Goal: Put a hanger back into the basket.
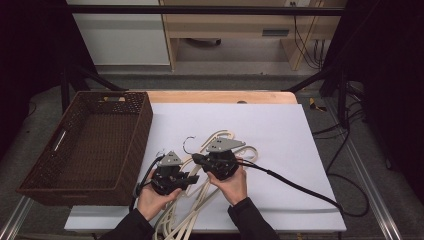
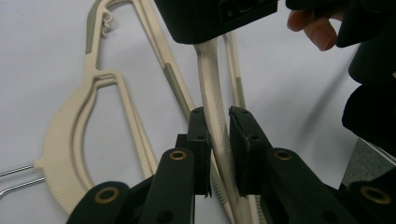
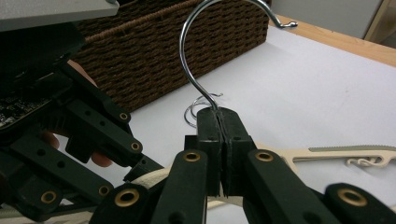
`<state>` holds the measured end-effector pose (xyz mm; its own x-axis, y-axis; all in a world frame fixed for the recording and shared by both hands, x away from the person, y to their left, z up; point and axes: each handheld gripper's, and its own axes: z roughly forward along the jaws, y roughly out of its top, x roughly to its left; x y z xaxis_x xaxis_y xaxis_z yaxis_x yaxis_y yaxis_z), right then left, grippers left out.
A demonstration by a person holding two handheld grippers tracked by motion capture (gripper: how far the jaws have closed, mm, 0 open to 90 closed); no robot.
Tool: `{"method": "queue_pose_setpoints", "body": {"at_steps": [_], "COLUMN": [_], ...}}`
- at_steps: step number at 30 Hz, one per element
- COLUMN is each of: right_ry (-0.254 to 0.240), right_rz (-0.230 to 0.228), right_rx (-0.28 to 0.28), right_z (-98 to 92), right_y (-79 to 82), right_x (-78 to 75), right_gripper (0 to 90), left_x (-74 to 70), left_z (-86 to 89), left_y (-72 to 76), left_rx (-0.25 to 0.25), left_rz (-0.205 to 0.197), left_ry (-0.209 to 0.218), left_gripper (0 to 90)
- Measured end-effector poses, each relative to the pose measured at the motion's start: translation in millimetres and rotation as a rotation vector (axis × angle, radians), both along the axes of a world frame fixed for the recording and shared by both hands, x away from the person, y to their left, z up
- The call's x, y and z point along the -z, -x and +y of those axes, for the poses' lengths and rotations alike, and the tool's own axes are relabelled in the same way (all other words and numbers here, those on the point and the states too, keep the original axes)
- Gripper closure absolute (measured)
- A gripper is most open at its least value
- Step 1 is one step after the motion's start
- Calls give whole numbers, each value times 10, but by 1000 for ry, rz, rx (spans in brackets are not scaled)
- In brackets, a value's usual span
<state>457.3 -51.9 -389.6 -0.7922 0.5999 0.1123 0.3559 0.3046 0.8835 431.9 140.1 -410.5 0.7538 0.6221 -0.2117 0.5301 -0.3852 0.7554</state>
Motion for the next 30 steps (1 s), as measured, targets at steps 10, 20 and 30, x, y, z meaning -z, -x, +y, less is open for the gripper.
{"method": "queue_pose_setpoints", "body": {"at_steps": [10, 20, 30], "right_ry": [-39, -131, -114], "right_rz": [-43, -116, -103], "right_rx": [-52, 117, 220], "right_z": [-262, -1111, -1611], "right_y": [255, 414, 452], "right_x": [-276, -195, -39], "right_gripper": [591, 209, 102], "left_x": [-165, -355, -617], "left_z": [70, 176, 386], "left_y": [170, 246, 278], "left_rx": [-15, -11, -20], "left_rz": [-87, -129, -195], "left_ry": [79, 111, 122], "left_gripper": [850, 855, 856]}}
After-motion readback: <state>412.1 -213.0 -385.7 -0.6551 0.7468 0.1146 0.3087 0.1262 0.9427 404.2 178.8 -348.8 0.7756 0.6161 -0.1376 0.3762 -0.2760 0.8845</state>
